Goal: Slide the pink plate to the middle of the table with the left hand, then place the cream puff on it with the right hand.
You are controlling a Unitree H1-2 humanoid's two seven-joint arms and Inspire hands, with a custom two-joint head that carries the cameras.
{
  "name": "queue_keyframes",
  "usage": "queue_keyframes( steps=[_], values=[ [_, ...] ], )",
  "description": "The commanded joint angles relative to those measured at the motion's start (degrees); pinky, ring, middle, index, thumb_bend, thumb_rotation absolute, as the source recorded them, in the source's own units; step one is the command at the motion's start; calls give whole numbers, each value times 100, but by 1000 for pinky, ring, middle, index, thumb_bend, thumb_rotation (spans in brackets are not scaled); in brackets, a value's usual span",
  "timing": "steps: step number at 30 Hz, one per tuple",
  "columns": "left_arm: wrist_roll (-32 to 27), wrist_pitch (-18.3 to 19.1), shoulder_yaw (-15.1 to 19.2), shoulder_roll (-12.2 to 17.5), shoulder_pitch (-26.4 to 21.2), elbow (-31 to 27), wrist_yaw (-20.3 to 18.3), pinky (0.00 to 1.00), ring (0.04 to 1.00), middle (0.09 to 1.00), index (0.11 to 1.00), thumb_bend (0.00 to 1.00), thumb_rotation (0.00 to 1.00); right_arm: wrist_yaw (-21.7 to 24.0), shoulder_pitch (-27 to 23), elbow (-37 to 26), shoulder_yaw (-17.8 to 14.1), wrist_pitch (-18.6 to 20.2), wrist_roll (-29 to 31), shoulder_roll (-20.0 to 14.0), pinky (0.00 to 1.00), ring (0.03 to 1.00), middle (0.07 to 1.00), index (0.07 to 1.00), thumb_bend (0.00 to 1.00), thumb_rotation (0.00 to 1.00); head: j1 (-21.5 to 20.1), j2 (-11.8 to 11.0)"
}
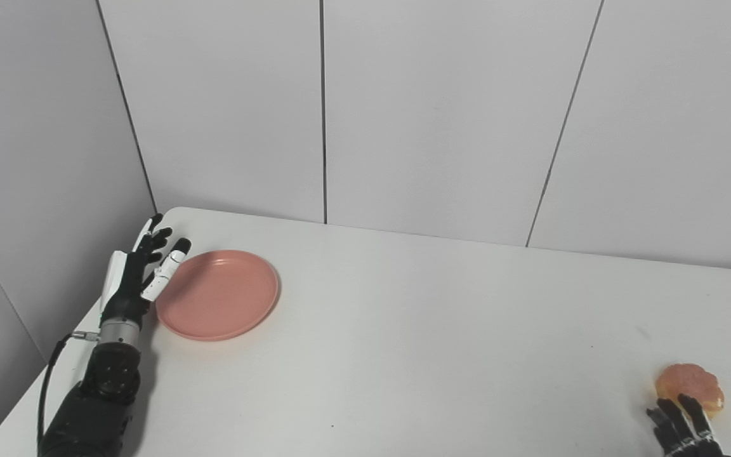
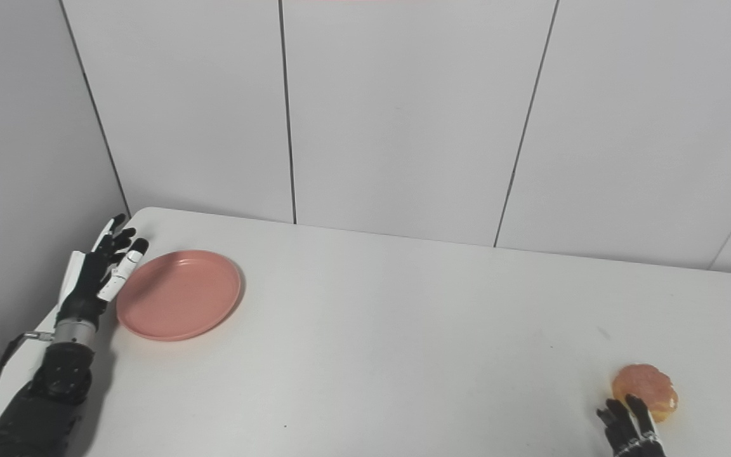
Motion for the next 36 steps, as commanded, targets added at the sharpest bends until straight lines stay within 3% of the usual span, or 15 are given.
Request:
queue_keyframes(
  steps=[1, 4, 6, 9, 14, 16, 20, 26, 36],
  values=[
    [-63, -293, -80, 184, -326, -74, 178, 809, 860, 864, 928, 719, 930, -128, -161, 934, 42, 227, -139, 15, 992, 911, 899, 925, 757, 980, -1, 1],
    [-226, -296, -165, 143, -322, -57, 58, 728, 837, 856, 924, 707, 924, -125, -159, 924, 47, 237, -132, 21, 995, 915, 902, 931, 769, 974, -16, 12],
    [-356, -294, -170, 78, -335, -31, -33, 752, 844, 855, 918, 736, 905, -130, -149, 893, 55, 263, -135, 28, 999, 916, 903, 935, 767, 976, -30, 23],
    [-570, -288, -153, -27, -339, -3, -208, 880, 884, 867, 917, 779, 881, -143, -130, 835, 62, 322, -128, 42, 987, 904, 887, 917, 779, 969, -57, 53],
    [-548, -292, -319, -103, -264, 13, -223, 841, 866, 874, 936, 778, 898, -157, -108, 773, 82, 340, -175, 43, 991, 909, 894, 927, 758, 982, -76, 71],
    [-671, -291, -338, -138, -243, 46, -386, 849, 897, 919, 948, 798, 890, -158, -99, 752, 81, 342, -181, 49, 998, 914, 898, 933, 737, 987, -84, 82],
    [-915, -292, -315, -273, -205, 116, -636, 849, 910, 910, 952, 864, 878, -159, -89, 731, 86, 347, -213, 46, 994, 907, 893, 930, 722, 989, -98, 99],
    [-904, -283, -410, -402, -119, -28, -691, 896, 938, 913, 948, 863, 886, -151, -87, 735, 88, 351, -223, 43, 986, 898, 885, 929, 744, 971, -98, 114],
    [-891, -279, -536, -692, -37, -377, -701, 845, 916, 894, 933, 912, 881, -154, -88, 744, 119, 360, -279, 43, 982, 891, 876, 921, 756, 959, -121, 126]
  ],
)
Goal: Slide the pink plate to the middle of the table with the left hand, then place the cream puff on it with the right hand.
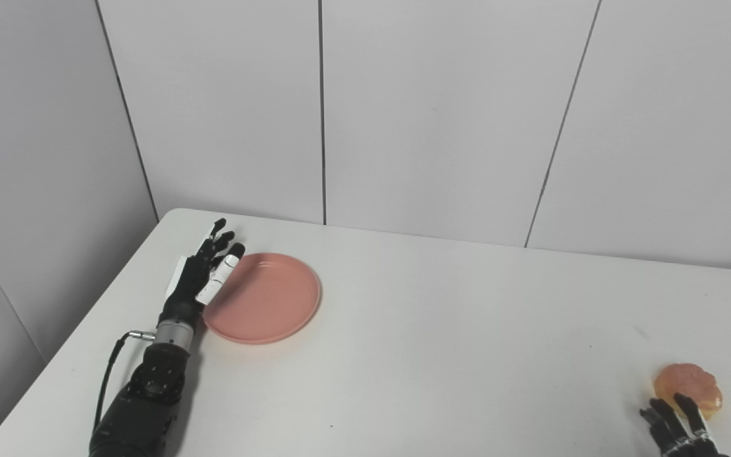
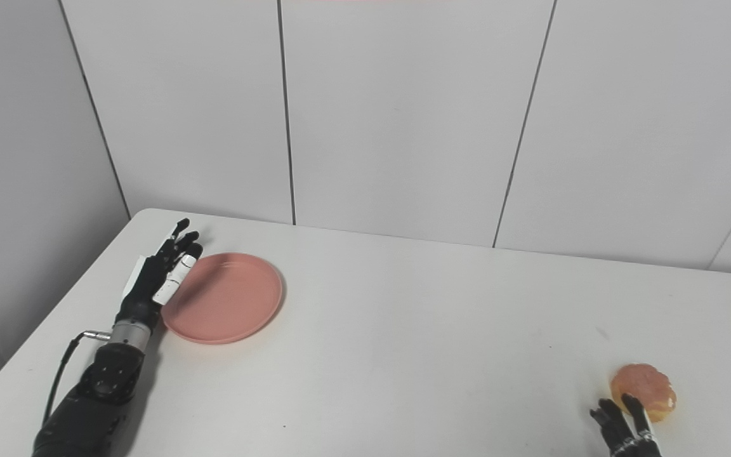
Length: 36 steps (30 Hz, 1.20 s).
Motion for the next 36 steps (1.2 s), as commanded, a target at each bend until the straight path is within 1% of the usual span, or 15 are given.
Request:
queue_keyframes(
  steps=[1, 3, 5, 8, 10, 12, 16, 18, 21, 23, 27, 31, 36],
  values=[
    [-12, -192, -70, -208, 72, -165, -49, 840, 914, 894, 933, 917, 880, -128, -90, 735, 97, 373, -126, 45, 982, 891, 876, 920, 758, 958, -11, 5],
    [6, -123, -93, -286, 112, -313, -57, 835, 909, 894, 932, 934, 878, -126, -86, 724, 103, 381, -135, 51, 982, 890, 871, 917, 763, 953, -24, 6],
    [36, -21, -127, -373, 158, -489, -63, 837, 907, 894, 933, 930, 879, -128, -83, 709, 108, 400, -135, 61, 980, 891, 869, 918, 764, 951, -41, 12],
    [26, 145, -172, -530, 207, -728, -120, 883, 917, 896, 939, 888, 880, -140, -74, 678, 130, 421, -161, 69, 967, 884, 867, 920, 762, 946, -62, 25],
    [8, 249, -173, -612, 217, -818, -142, 908, 922, 900, 939, 900, 883, -147, -65, 660, 147, 424, -179, 71, 955, 876, 859, 914, 766, 942, -80, 24],
    [14, 323, -165, -678, 228, -892, -157, 902, 922, 899, 936, 908, 886, -159, -58, 642, 163, 430, -188, 76, 950, 874, 855, 908, 762, 943, -97, 29],
    [108, 296, -220, -780, 231, -935, -144, 858, 908, 899, 937, 887, 896, -163, -51, 625, 176, 440, -173, 85, 947, 872, 852, 907, 751, 940, -129, 40],
    [100, 299, -226, -850, 221, -936, -117, 851, 903, 897, 938, 900, 905, -156, -48, 612, 182, 481, -153, 78, 945, 868, 848, 901, 753, 937, -126, 46],
    [64, 247, -225, -956, 206, -882, -99, 835, 897, 899, 942, 880, 899, -154, -42, 598, 190, 495, -159, 68, 934, 863, 845, 895, 752, 930, -118, 51],
    [37, 211, -229, -1037, 212, -858, -113, 831, 892, 896, 940, 880, 888, -141, -37, 595, 196, 481, -153, 63, 935, 863, 846, 896, 742, 928, -123, 62],
    [111, 285, -298, -1189, 259, -902, -112, 830, 895, 900, 942, 889, 889, -153, -28, 577, 208, 517, -155, 60, 928, 857, 843, 893, 736, 925, -135, 75],
    [191, 227, -410, -1328, 249, -830, -112, 808, 897, 902, 941, 853, 903, -170, -24, 569, 236, 529, -178, 55, 909, 849, 836, 889, 760, 917, -147, 83],
    [198, 212, -492, -1483, 229, -727, -136, 816, 898, 900, 935, 858, 900, -187, -22, 576, 271, 509, -198, 52, 906, 844, 831, 891, 764, 913, -184, 93]
  ],
)
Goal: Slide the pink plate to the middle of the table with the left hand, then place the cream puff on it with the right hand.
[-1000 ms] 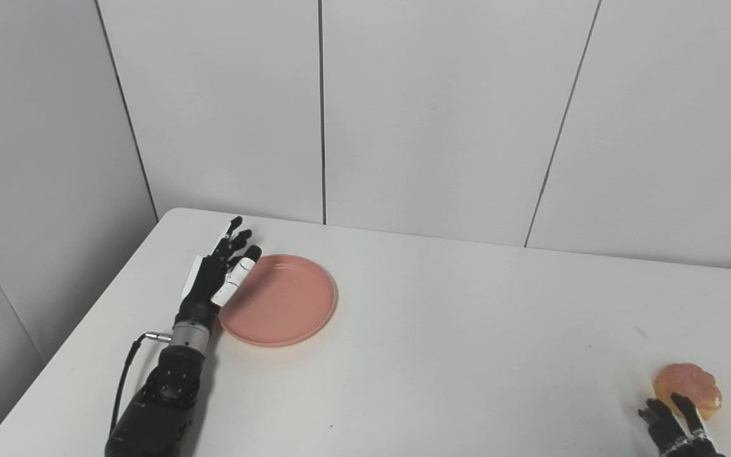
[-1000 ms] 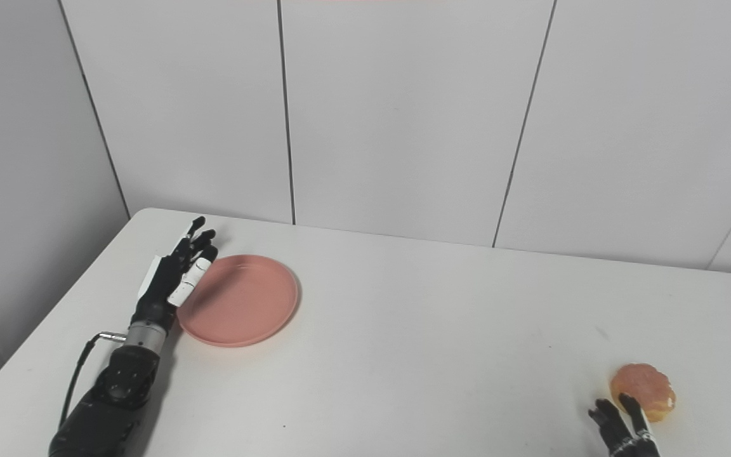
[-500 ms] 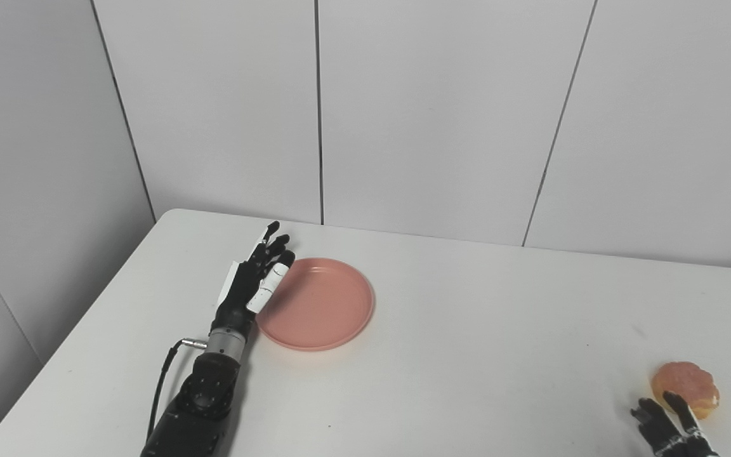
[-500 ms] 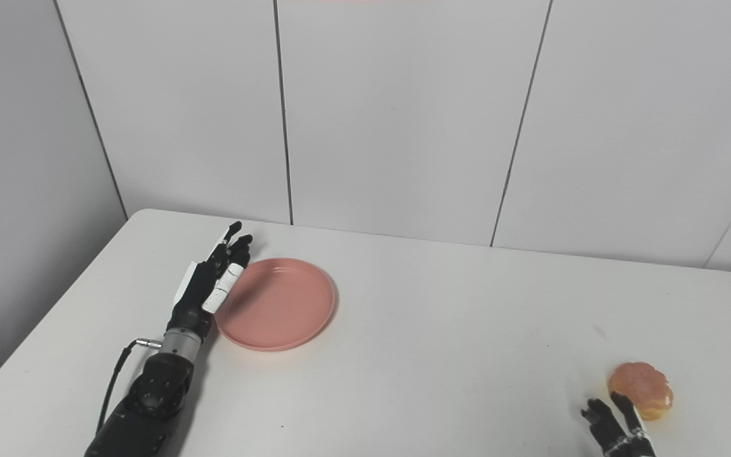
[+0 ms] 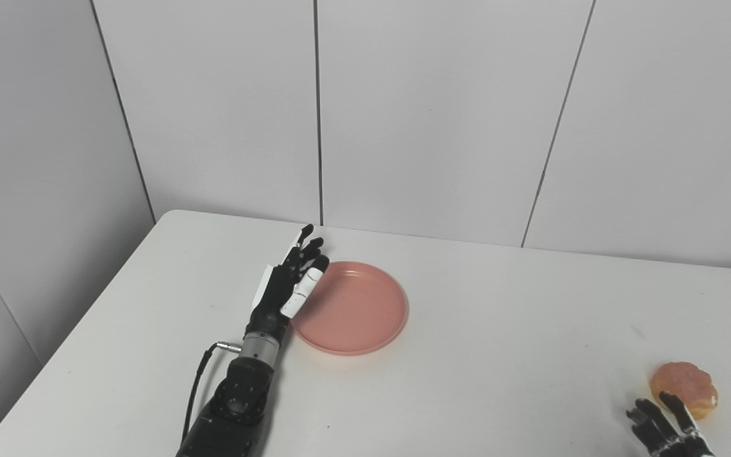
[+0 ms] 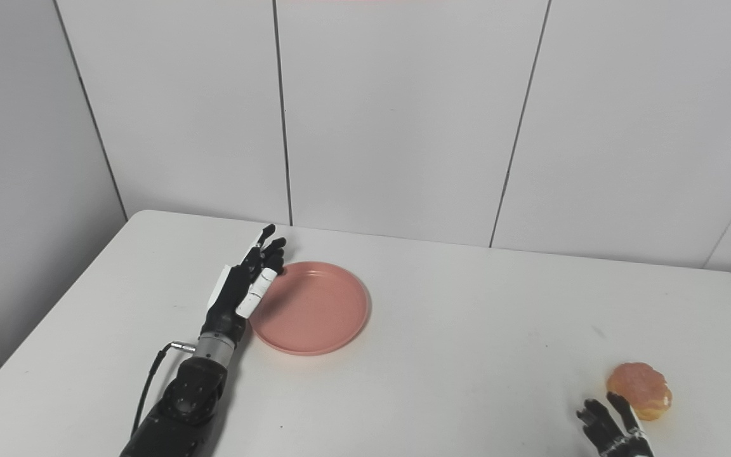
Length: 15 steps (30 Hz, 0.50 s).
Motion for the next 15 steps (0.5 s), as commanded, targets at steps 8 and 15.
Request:
queue_keyframes(
  steps=[8, 15],
  values=[
    [120, -267, -192, -354, 116, 398, 12, 779, 888, 885, 924, 829, 872, -95, -31, 571, 201, 536, -156, 40, 914, 845, 827, 892, 783, 907, -27, 14],
    [95, -299, -298, -527, 135, 469, -44, 808, 894, 888, 926, 841, 881, -130, -14, 531, 231, 561, -205, 47, 919, 847, 827, 895, 776, 912, -90, 44]
  ],
)
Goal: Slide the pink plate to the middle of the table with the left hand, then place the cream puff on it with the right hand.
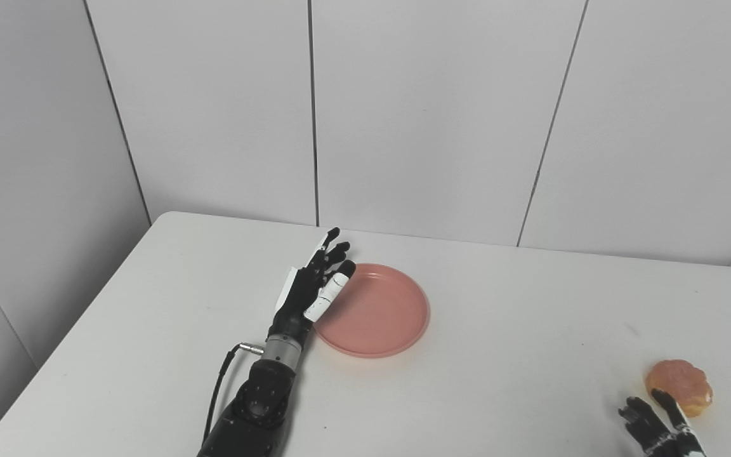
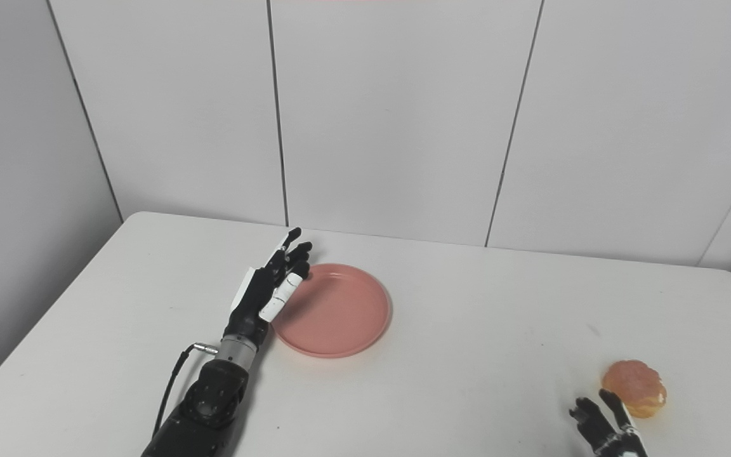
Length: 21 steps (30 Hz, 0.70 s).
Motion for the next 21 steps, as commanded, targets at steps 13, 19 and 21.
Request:
queue_keyframes(
  steps=[13, 19, 21],
  values=[
    [-20, -178, -278, -499, 333, 362, -180, 818, 895, 889, 927, 874, 870, -98, -42, 573, 209, 537, -161, 101, 882, 835, 817, 883, 787, 908, -60, 22],
    [174, -185, -428, -610, 321, 443, -153, 814, 889, 887, 921, 885, 888, -108, -31, 545, 228, 590, -162, 102, 892, 841, 822, 883, 777, 902, -121, 37],
    [292, -162, -513, -628, 310, 451, -137, 829, 879, 883, 924, 889, 913, -121, -28, 528, 246, 618, -201, 93, 894, 846, 825, 874, 779, 908, -128, 41]
  ],
)
